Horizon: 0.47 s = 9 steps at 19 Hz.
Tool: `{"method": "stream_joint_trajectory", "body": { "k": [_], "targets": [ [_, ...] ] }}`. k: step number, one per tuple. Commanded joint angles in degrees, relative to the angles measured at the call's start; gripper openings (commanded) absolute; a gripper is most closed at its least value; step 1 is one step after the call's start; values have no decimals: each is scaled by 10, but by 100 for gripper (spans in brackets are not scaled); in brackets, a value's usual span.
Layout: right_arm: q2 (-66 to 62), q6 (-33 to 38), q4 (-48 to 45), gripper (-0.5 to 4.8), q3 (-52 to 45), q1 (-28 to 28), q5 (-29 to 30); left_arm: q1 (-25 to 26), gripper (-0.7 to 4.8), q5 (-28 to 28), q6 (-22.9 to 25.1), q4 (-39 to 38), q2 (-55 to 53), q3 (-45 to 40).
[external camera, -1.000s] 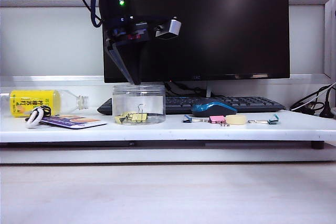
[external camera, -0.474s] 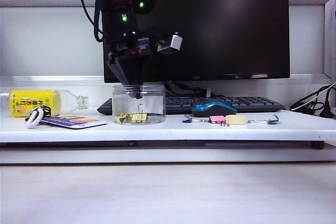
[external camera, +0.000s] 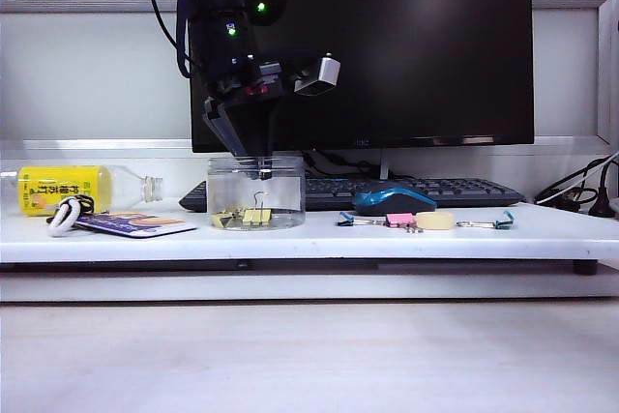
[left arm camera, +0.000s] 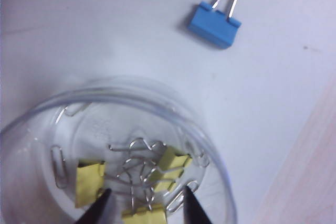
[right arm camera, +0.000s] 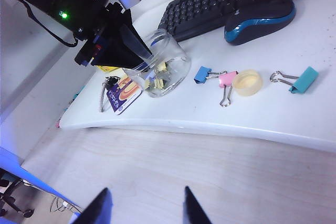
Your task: Take the clips out of the round transparent plastic box and place them on the table.
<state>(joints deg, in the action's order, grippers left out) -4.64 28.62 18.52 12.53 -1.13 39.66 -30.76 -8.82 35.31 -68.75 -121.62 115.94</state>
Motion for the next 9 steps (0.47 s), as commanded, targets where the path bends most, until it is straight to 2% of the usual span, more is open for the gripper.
{"method": "stream_joint_trajectory", "body": {
  "k": [1, 9],
  "targets": [
    [0, -3, -7, 176, 2, 0, -1, 0, 174, -3, 4, 3, -1, 2],
    [0, -3, -6, 176, 2, 0, -1, 0, 174, -4, 3, 2, -12, 1]
  ]
}}
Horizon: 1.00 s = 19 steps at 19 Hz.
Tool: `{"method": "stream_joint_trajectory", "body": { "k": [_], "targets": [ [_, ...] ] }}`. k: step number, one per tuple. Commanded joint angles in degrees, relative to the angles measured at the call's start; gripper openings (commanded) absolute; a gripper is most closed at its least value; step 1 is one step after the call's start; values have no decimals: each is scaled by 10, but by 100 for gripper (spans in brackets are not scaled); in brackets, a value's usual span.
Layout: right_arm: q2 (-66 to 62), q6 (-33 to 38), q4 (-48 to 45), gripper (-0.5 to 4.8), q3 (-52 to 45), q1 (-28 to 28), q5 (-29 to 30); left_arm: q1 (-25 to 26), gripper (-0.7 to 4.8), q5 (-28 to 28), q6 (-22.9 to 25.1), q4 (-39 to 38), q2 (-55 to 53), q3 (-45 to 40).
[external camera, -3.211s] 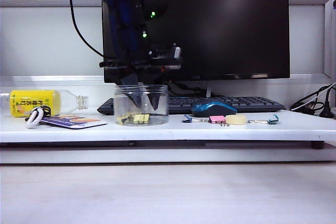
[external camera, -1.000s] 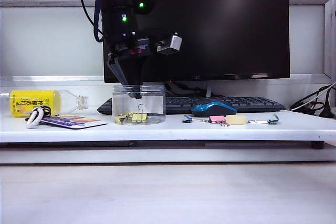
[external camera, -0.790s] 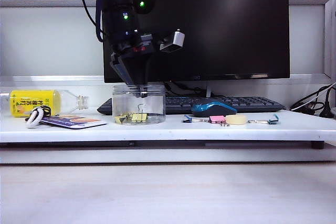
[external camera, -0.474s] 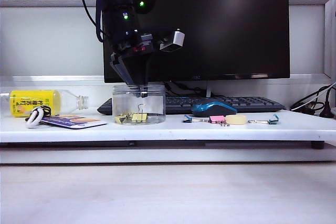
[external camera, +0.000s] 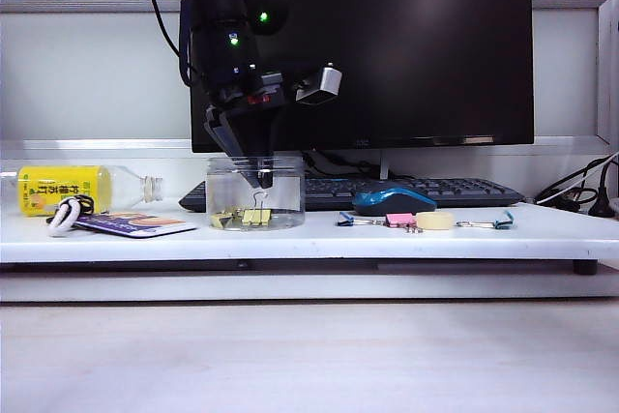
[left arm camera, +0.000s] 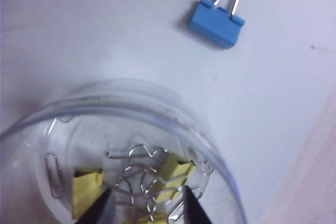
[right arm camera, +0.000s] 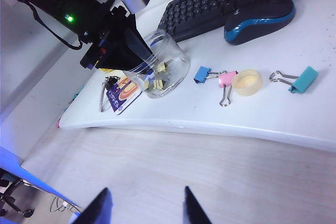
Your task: Take the clips out of the round transparent plastic box and place them on the table.
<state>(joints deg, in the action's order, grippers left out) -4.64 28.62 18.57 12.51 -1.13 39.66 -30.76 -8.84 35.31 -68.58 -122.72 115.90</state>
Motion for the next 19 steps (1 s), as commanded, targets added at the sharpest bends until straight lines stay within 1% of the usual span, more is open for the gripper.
{"method": "stream_joint_trajectory", "body": {
  "k": [1, 8, 10, 13, 14, 15, 19],
  "targets": [
    [0, -3, -7, 176, 2, 0, -1, 0, 174, -4, 3, 2, -2, 2],
    [0, -3, -7, 176, 2, 0, -1, 3, 173, 1, 2, 7, -8, 2],
    [0, -4, -7, 176, 2, 0, -1, 3, 173, 12, 2, 10, -12, 2],
    [0, -4, -7, 176, 2, 0, -2, 3, 163, 13, 2, 17, -16, 2],
    [0, -4, -7, 176, 2, 0, -3, 3, 110, 13, 2, 19, -16, 2],
    [0, -4, -7, 176, 2, 0, -4, 3, 74, 13, 2, 22, -16, 2],
    [0, -6, -7, 176, 2, 0, -6, 3, 46, 13, 2, 27, -16, 2]
  ]
}}
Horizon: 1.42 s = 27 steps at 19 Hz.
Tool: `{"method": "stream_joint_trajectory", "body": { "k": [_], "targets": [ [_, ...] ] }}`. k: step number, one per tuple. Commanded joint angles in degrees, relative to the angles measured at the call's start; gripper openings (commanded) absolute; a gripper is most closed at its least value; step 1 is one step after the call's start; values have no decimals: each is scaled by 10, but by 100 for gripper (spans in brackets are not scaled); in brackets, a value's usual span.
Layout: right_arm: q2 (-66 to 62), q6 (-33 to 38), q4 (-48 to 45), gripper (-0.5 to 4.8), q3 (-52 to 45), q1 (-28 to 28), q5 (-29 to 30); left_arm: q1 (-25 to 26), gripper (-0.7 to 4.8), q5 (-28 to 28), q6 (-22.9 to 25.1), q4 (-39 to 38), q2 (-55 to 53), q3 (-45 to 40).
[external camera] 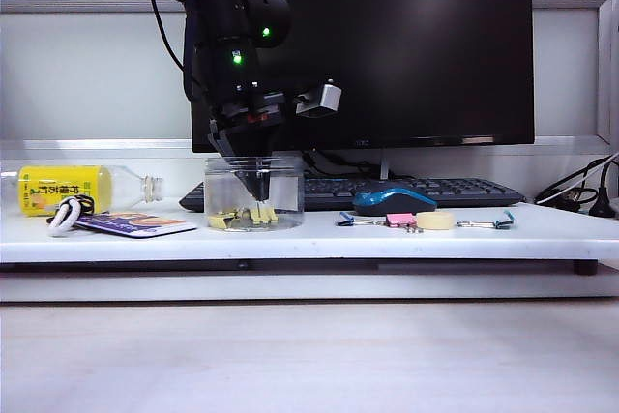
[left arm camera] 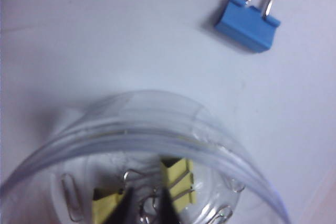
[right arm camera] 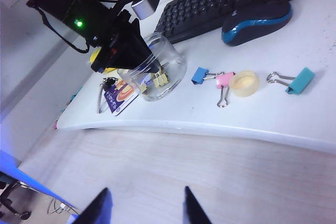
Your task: Take the clips out of the round transparent plastic box and place them on the table.
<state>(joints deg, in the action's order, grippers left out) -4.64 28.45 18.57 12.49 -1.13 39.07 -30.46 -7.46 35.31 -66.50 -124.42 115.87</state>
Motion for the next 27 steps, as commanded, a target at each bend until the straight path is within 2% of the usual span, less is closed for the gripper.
{"method": "stream_joint_trajectory", "body": {
  "k": [1, 3, 14, 21, 27],
  "targets": [
    [0, -4, -7, 176, 3, 0, 0, 0, 42, -1, 2, 8, 2, 2],
    [0, -4, -7, 176, 3, 0, 0, 0, -8, -1, 2, 10, 2, 2],
    [-1, -4, -6, 176, 3, 0, -2, 0, -6, 3, -15, 11, 2, 4],
    [-1, -4, -6, 176, 3, 0, -2, 0, -6, 12, -38, -12, 5, 64],
    [-1, -4, -6, 176, 2, 0, -5, -1, -6, 8, -55, -30, 32, 82]
  ]
}}
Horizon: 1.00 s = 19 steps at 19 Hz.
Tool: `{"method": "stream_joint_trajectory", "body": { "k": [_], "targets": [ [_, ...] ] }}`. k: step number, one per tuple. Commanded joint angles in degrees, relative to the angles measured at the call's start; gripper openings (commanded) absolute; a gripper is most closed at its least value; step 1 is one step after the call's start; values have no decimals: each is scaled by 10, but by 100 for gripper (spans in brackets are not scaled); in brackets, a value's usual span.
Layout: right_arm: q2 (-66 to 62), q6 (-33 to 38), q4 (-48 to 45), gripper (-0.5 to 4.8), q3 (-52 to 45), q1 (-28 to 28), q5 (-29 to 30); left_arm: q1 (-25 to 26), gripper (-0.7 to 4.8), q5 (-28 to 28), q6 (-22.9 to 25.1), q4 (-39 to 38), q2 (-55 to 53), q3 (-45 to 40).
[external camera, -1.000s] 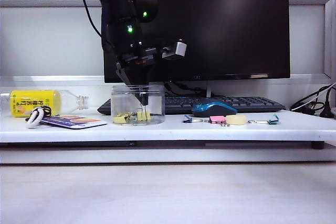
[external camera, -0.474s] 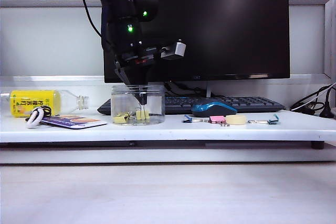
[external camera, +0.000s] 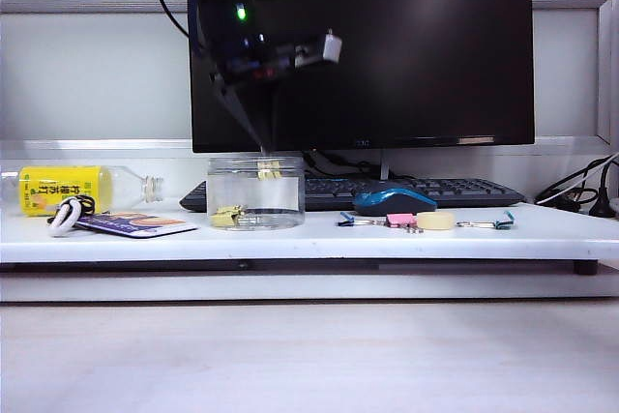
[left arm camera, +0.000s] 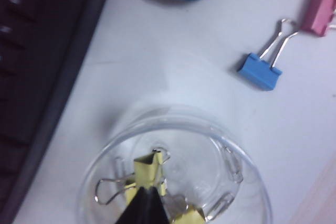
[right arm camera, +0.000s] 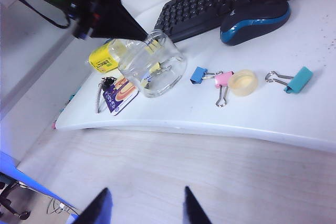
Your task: Take the clips out of the round transparent plastic box and place them on the table.
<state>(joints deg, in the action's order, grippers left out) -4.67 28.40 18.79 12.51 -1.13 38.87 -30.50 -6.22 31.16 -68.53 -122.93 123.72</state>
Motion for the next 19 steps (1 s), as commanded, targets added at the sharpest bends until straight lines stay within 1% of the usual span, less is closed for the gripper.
{"method": "stream_joint_trajectory", "body": {
  "k": [1, 3, 5, 7, 8, 9, 12, 13, 14, 15, 16, 18, 19],
  "targets": [
    [0, -4, -8, 176, 2, 0, -4, 0, -6, -5, -16, -12, 23, 3],
    [0, -4, -8, 176, 2, 0, -4, 0, -6, -24, -17, -18, 35, 3],
    [0, -5, -8, 176, 2, 0, -7, -1, -6, -81, -29, -15, 48, 3],
    [0, -6, -8, 176, 2, 0, -12, -4, -6, -149, -39, -6, 56, 3],
    [0, -6, -8, 176, 2, 0, -15, -11, -6, -174, -43, 3, 56, 3],
    [0, -6, -8, 176, 2, 0, -15, -14, -6, -188, -43, 9, 56, 3],
    [0, -6, -8, 176, 2, 0, -15, -51, -6, -181, -42, 42, 49, 3],
    [0, -6, -8, 176, 2, 0, -15, -68, -6, -162, -42, 66, 43, 3],
    [0, -6, -8, 176, 2, 0, -15, -75, -6, -139, -42, 77, 36, 3],
    [0, -6, -8, 176, 2, 0, -14, -80, -6, -106, -45, 79, 25, 3],
    [0, -6, -7, 176, 2, 0, -14, -80, -6, -82, -59, 77, 9, 3],
    [0, -6, -5, 176, 2, 0, -14, -76, -6, -63, -78, 79, -20, 3],
    [0, -6, -5, 176, 2, 0, -14, -75, -6, -51, -78, 84, -34, 3]
  ]
}}
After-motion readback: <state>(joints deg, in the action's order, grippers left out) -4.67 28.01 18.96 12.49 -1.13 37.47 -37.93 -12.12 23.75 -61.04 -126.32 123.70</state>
